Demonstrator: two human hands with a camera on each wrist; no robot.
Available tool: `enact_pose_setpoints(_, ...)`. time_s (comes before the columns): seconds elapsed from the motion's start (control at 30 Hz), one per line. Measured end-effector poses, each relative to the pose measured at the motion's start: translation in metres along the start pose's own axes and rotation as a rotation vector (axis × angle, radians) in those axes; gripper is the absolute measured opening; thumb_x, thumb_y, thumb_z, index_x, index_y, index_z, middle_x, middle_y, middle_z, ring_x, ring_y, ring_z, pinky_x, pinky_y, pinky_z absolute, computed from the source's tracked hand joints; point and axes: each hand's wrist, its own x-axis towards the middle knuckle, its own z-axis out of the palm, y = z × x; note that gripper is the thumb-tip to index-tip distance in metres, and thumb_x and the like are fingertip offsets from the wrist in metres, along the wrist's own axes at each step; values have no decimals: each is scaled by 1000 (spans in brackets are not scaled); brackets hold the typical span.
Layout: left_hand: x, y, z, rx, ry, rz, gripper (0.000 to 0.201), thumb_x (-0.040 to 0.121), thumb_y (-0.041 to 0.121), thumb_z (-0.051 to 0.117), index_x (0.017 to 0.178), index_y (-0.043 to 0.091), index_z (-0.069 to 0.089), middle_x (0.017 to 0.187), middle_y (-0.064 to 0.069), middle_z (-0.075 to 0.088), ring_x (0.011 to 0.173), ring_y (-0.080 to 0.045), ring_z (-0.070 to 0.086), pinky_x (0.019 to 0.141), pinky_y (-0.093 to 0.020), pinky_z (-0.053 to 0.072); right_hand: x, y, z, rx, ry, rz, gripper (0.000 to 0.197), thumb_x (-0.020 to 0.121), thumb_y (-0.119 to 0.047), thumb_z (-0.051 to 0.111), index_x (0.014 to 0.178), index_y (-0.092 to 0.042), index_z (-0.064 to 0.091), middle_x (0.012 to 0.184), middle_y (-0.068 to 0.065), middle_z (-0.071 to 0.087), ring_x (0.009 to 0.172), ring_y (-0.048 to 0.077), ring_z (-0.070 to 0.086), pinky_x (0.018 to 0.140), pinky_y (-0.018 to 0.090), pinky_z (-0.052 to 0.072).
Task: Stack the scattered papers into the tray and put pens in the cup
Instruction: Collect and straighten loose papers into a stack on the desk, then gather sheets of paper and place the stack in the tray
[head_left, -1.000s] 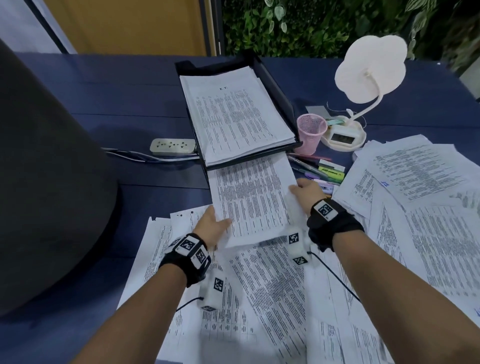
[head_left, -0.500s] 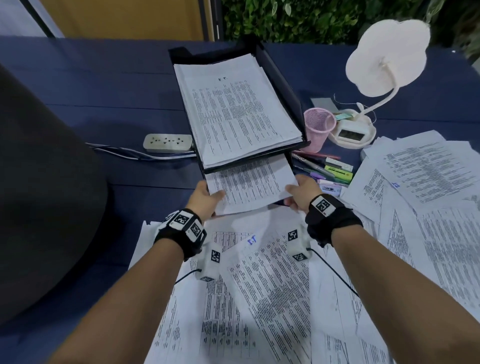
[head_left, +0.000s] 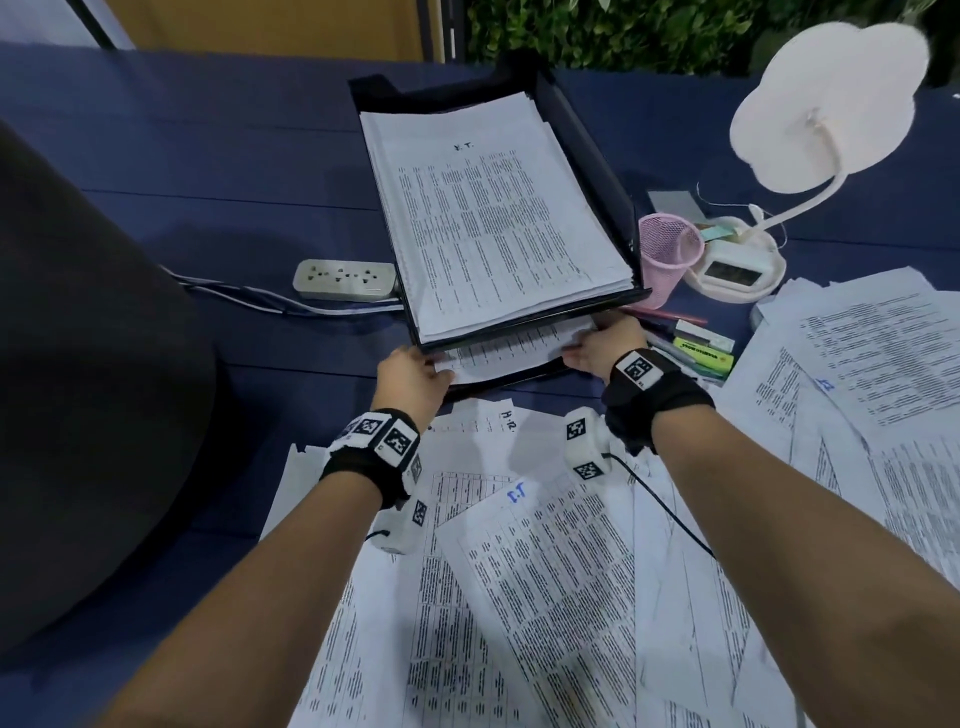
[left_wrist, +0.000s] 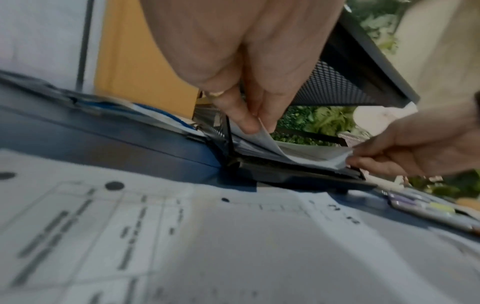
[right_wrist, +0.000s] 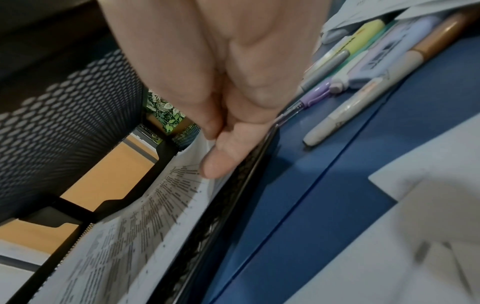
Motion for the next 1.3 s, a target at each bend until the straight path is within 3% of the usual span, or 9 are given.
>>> enact_pose_setpoints(0.17,-6,-4,-1,328,-73,159,31,89,20,58,118,13,66,132,-8,42,109,-28,54,94,-35,47,5,1,-2,-97,35,-19,29,91,-1,49,69,-20,48,79,6,60,67,15,62,61,21,56)
enact_pose_setpoints(0.33,-7,-6,-3,545,-211,189,36,91,23,54,126,16,58,139,-5,37,119,-30,47,93,-42,47,2,9,-8,-302,159,-104,29,83,-13,58,63,-30,45,91,9,65,87,26,64,85,42,56)
enact_pose_setpoints(0.43,-15,-8,-6,486,-239,235,38,92,24,55,128,15,56,142,-5,35,123,-27,45,99,-40,44,-15,15,-8,-307,156,-127,30,84,-13,58,63,-31,46,84,4,60,81,22,59,82,39,53)
enact_pose_setpoints(0.57,-37,-17,-15,340,-168,265,29,91,20,58,119,15,62,132,-6,42,113,-26,51,91,-32,42,-45,31,-8,-248,158,-129,21,82,-9,63,70,-25,57,73,5,60,77,27,60,74,35,50)
enact_pose_setpoints(0.67,-54,-35,-21,338,-153,206,32,90,20,60,122,14,61,132,-8,43,118,-26,47,96,-32,40,-69,47,-10,-327,114,-103,6,84,-12,65,86,-17,68,85,4,62,85,24,60,78,27,47)
enact_pose_setpoints(0.8,-75,-63,-30,403,-119,82,37,89,25,59,125,15,58,136,-10,43,123,-29,42,105,-40,37,-93,71,-11,-419,62,-110,9,86,-13,61,87,-19,68,99,8,68,102,28,62,84,26,46)
enact_pose_setpoints(0.93,-95,-75,-40,528,-90,-165,56,88,42,55,137,17,42,142,-10,37,130,-30,33,103,-47,36,-108,91,-10,-565,25,-110,24,87,-17,60,111,-15,66,120,5,64,110,26,59,91,24,44)
enact_pose_setpoints(1.07,-104,-85,-40,473,-152,-218,76,84,51,59,144,14,30,146,-12,36,133,-33,31,106,-49,35,-117,105,-9,-841,-93,-132,53,82,-28,65,133,-21,50,140,1,48,127,24,46,106,36,39)
enact_pose_setpoints(1.3,-114,-67,-39,-97,-193,-61,80,84,16,70,147,22,21,150,-3,32,134,-24,37,102,-24,29,-130,114,-7,-1040,-163,-200,71,77,-34,68,139,-22,36,141,5,34,133,25,29,106,45,36)
